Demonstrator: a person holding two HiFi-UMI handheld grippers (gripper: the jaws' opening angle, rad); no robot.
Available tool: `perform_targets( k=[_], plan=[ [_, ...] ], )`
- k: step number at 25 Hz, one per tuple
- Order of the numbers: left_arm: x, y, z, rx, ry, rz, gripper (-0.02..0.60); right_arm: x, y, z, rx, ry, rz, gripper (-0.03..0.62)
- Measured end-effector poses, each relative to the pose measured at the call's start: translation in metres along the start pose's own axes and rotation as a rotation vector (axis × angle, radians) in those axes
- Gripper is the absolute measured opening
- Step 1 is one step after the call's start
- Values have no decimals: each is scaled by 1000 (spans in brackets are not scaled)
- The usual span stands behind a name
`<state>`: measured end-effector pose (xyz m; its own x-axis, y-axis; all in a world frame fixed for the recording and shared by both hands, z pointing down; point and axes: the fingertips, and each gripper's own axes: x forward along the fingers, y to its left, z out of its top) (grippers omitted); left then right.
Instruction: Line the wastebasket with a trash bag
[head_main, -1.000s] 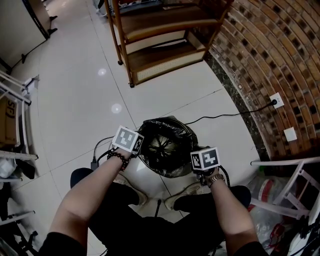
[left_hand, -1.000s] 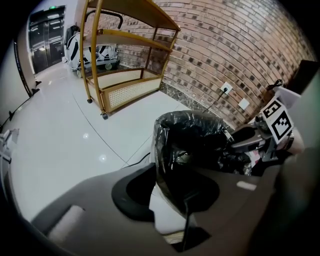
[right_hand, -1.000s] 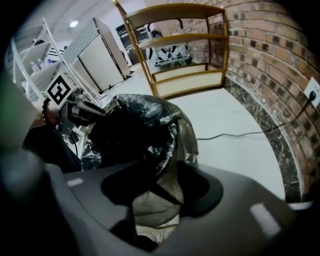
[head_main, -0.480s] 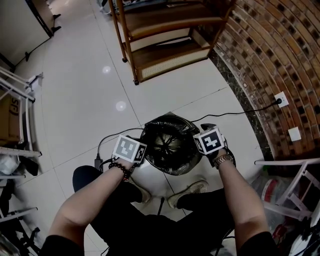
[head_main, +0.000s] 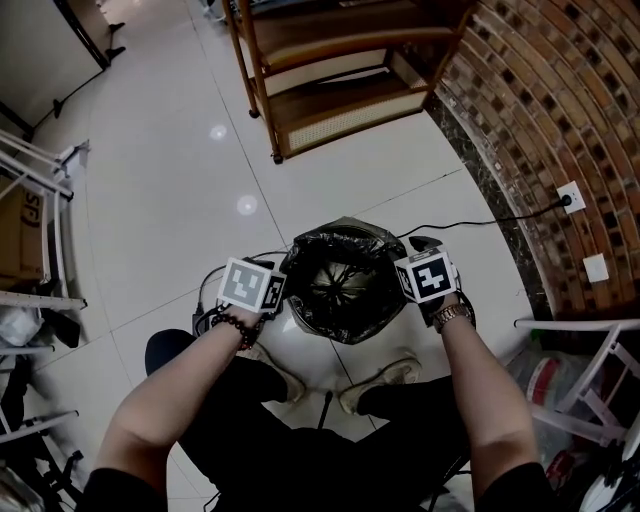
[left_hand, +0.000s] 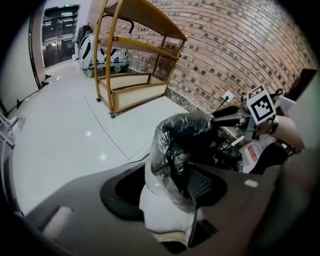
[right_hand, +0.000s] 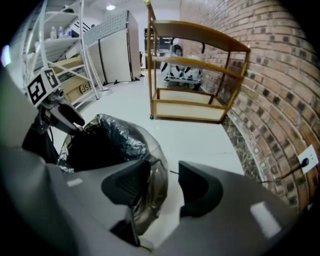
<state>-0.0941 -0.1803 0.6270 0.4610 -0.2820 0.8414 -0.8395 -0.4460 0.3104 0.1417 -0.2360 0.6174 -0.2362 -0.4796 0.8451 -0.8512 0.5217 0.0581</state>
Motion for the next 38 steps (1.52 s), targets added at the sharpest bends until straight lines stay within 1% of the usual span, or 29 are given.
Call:
perform_targets(
  k=[4, 6, 8, 11, 13, 14, 15, 17, 19, 21, 23, 25, 27, 29, 30, 35, 38],
  plan=[
    [-8, -1, 14, 16, -29, -1, 268, -18, -5, 3, -11, -10, 0, 207],
    [-16, -5, 18, 39, -47, 4, 270, -28, -9, 9, -57, -27, -19, 207],
    [-20, -10, 21, 94, -62, 21, 270, -33, -1, 22, -148, -58, -25, 207],
    [-14, -16, 22, 210, -44, 65, 270, -28, 33, 43, -351, -78, 10, 207],
    [-5, -15, 24, 260, -17, 91, 268, -14, 55, 46, -493, -50, 24, 207],
    [0, -14, 23, 269, 1, 97, 268, -5, 61, 44, -540, -28, 26, 207],
    [5, -12, 21, 272, 22, 101, 267, 4, 64, 41, -563, -5, 26, 207],
    [14, -8, 17, 270, 54, 96, 264, 16, 58, 36, -538, 29, 21, 204],
    [22, -5, 13, 264, 72, 77, 250, 21, 46, 34, -451, 33, 14, 119],
    [22, 3, 8, 261, 103, 92, 238, 21, 33, 32, -329, 21, 27, 72],
    [23, 7, 2, 254, 124, 91, 221, 22, 22, 28, -215, 2, 51, 69],
    [26, 8, -1, 249, 130, 85, 216, 23, 16, 27, -154, -16, 74, 76],
    [26, 10, 0, 245, 122, 89, 216, 24, 16, 27, -133, -22, 106, 119],
    [24, 10, 6, 238, 98, 86, 216, 21, 18, 31, -133, -24, 137, 184],
    [22, 9, 10, 237, 83, 83, 218, 18, 18, 33, -140, -28, 143, 198],
    [9, 2, 31, 236, 15, 69, 239, -8, 16, 47, -173, -90, 127, 201],
    [1, -1, 37, 258, -15, 75, 239, -22, 19, 37, -179, -97, 121, 201]
  ],
)
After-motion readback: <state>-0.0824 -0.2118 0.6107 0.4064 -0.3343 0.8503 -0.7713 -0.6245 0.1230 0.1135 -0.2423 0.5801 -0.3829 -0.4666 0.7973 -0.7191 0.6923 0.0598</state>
